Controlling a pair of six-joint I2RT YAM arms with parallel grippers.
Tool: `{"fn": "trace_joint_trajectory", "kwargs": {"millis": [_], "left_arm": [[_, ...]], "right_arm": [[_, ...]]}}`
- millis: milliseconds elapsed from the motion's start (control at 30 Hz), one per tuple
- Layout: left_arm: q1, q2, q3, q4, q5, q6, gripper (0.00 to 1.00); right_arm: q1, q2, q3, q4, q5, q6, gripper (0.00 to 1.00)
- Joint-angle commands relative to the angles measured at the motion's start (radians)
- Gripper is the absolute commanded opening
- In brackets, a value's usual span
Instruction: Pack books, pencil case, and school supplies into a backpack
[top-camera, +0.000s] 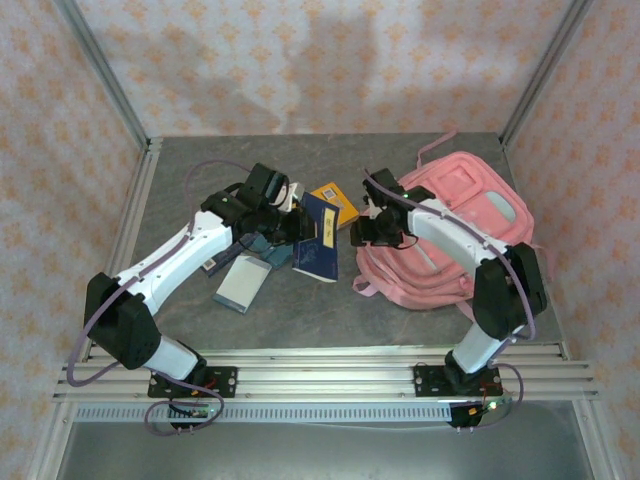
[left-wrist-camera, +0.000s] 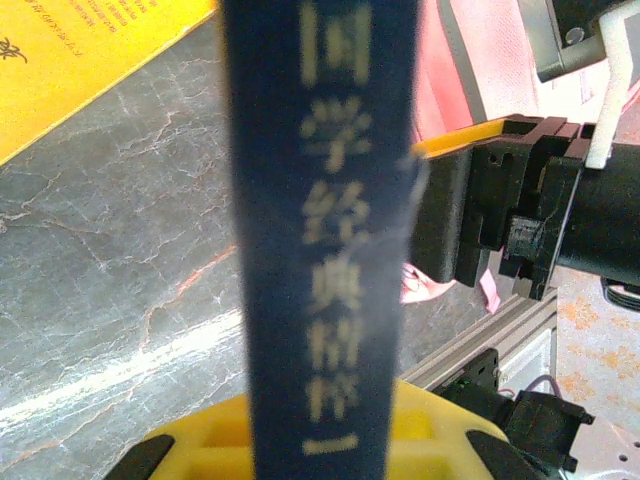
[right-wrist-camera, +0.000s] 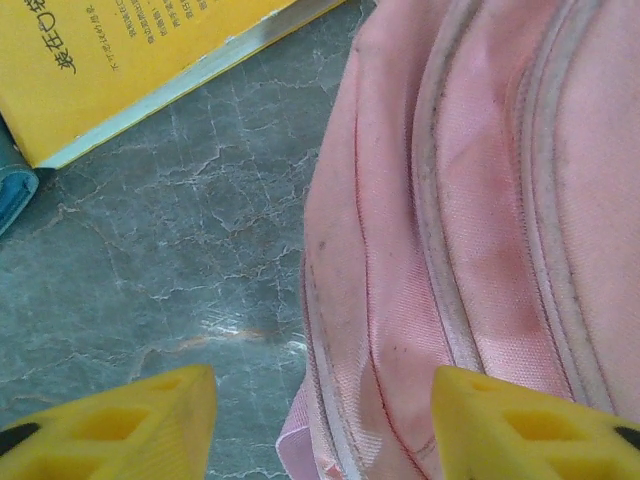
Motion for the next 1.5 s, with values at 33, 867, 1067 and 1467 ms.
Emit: {"fn": "trace_joint_trajectory", "kwargs": {"millis": [33,867,1067,1467], "left_arm": [[0.016,-0.029,-0.031,0.023,-0.007,-0.001,0.00],[0.037,-0.083,-0.116,0.031,-0.001,-0.001,0.00],[0.039,-0.100,-0.124,0.020,-0.005,0.001,0.00],[0.008,-0.023,-0.030,0.095,0.048,-0.043,0.00]], "right_arm": [[0.020,0.047,0.036,-0.040,0.131,-0.016,0.52],[0.024,0.071,0.061,-0.055,0.169,-0.012,0.19],[0.020,0.054,0.063,-0.059,0.168,-0.009,0.04],[-0.006,-0.125,0.126,-0.137,0.054,-0.016,0.02]]}}
